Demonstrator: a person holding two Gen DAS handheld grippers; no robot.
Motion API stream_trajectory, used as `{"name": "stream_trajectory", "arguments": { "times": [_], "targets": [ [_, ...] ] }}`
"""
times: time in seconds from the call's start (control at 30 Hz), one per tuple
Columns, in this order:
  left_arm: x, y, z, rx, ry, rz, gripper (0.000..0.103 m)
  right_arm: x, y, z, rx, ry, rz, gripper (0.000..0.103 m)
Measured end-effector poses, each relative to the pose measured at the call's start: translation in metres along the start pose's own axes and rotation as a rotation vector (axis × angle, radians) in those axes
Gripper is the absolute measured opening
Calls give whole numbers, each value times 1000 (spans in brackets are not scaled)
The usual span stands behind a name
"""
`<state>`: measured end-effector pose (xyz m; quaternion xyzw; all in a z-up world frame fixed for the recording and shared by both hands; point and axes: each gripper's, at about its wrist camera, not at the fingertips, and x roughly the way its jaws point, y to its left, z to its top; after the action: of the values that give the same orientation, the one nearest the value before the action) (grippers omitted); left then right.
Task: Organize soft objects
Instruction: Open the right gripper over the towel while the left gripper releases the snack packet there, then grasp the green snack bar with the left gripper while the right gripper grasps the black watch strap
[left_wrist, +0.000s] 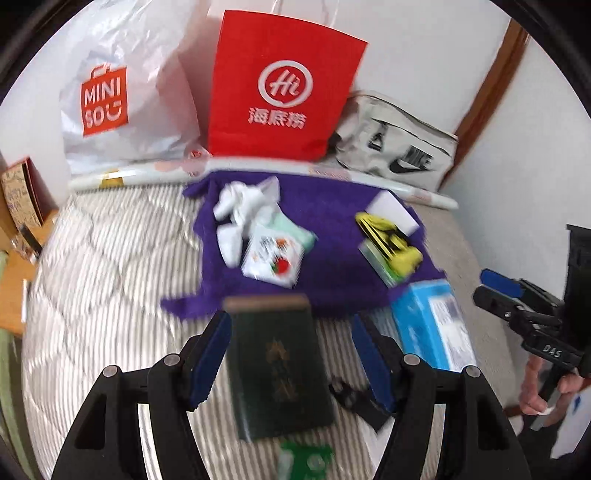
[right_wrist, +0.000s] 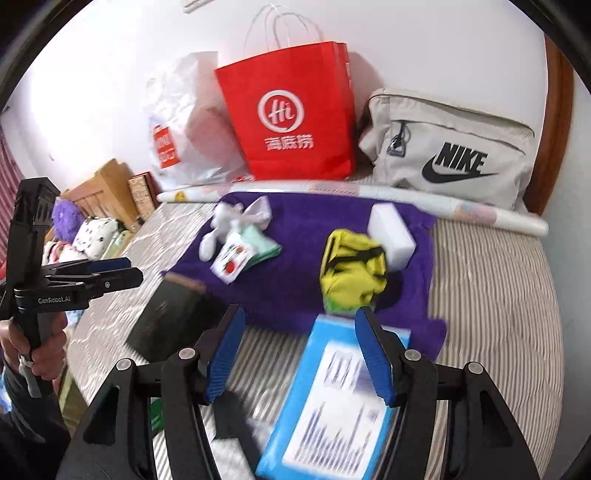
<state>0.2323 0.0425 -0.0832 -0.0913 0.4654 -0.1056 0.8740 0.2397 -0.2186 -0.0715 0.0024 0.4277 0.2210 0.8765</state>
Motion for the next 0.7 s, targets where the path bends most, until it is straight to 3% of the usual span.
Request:
{"name": "stream_trajectory", "arguments": {
  "times": [0.13,0.3,0.57,0.7],
  "targets": [
    [-10,-8,-34,29,14,38,66,-11,12,-30,8,31,17,62],
    [-12,-12,-81,63,53,30,66,-19,21,-65,27,66,16,62],
    [12,-16,-146,122,132,-9,66,-38,35,-104,4,43,-11,62],
    [31,-17,-164,163,167,23,66,-36,33,-121,17,50,-18,62]
  ]
}}
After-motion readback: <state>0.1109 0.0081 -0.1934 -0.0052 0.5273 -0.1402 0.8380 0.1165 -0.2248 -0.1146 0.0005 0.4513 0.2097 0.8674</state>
